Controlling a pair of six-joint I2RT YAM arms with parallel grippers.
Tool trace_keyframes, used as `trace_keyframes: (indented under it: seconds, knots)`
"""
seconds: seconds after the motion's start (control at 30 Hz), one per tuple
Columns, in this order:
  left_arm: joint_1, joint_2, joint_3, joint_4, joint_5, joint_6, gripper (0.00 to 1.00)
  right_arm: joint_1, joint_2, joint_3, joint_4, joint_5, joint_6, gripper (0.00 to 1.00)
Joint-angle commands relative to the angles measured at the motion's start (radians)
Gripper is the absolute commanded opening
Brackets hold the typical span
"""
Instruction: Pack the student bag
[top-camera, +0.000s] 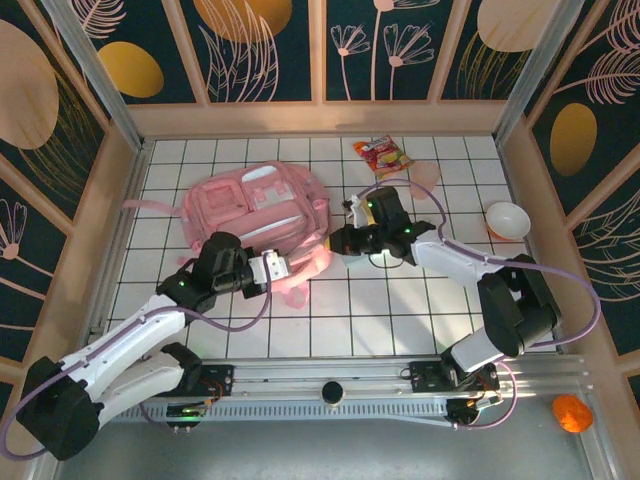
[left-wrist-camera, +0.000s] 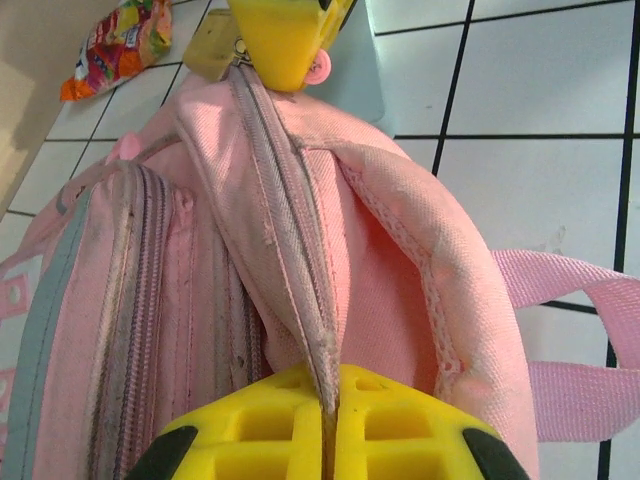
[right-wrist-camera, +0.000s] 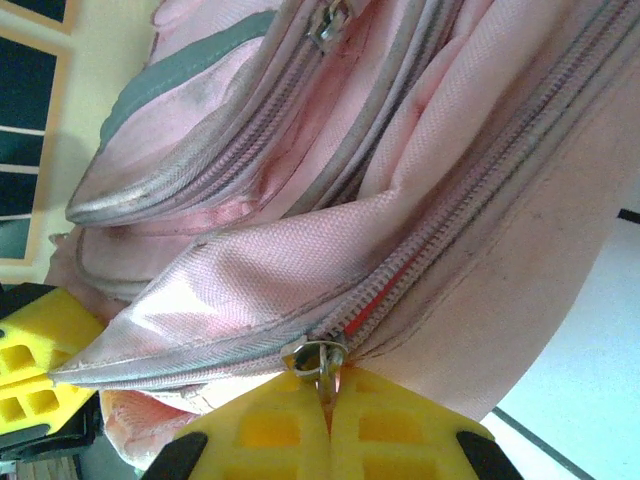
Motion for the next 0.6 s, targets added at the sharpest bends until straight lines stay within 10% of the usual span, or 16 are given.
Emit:
trace_keyframes:
  seconds: [0.0,0.2,0.43,0.57]
  knots:
    - [0.007,-0.025,-0.001,-0.089,-0.044,-0.016,0.02,0.047,-0.018,-0.028,0.035,0.080,0.022,0.00]
    - [-0.023,0.052,0.046,0.088,0.186,-0.272,0.57,0.179,-0.014,-0.014,0.079,0.116,0.089,0.00]
    - [-0.106,0.204,0.069,0.090,0.021,-0.274,0.75,0.249,-0.038,0.002,0.111,0.149,0.140,0.00]
    - [-0.106,0.219,0.058,0.093,-0.042,-0.242,0.64,0.270,-0.045,0.006,0.101,0.151,0.141,0.00]
